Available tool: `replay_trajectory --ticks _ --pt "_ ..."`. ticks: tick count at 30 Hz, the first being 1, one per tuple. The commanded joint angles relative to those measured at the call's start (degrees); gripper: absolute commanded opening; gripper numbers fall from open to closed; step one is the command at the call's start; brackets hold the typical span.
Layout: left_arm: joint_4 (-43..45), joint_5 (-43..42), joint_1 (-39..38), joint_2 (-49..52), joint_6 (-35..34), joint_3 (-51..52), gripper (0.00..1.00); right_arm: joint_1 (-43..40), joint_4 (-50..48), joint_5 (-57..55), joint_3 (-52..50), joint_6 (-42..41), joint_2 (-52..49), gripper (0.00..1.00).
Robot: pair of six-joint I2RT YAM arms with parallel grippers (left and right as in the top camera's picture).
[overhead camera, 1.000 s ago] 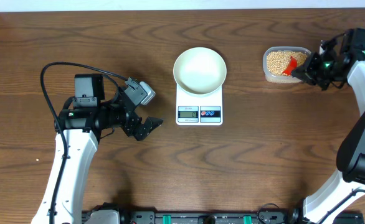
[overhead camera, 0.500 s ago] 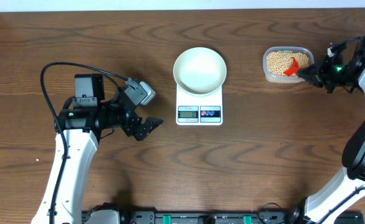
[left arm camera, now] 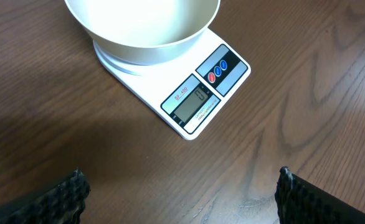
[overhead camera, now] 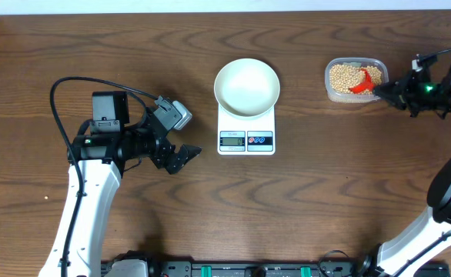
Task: Scoop item into bowl and weigh 50g on scale
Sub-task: 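Dip the red scoop into the soybeans and scoop them up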
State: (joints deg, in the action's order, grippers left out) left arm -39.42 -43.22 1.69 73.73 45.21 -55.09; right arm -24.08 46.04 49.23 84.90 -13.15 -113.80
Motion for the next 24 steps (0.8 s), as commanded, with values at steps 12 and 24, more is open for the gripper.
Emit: replay_trajectory --ticks 12,24 --pt "-0.17 -0.92 -0.17 -0.09 -0.02 0.11 0.98 -3.39 0.68 9.64 -0.37 3.85 -0.13 0.01" --pt "-0.17 -0.92 -0.17 -0.09 -0.02 0.11 0.98 -3.76 0.07 17.57 -0.37 6.05 -0.13 0.01"
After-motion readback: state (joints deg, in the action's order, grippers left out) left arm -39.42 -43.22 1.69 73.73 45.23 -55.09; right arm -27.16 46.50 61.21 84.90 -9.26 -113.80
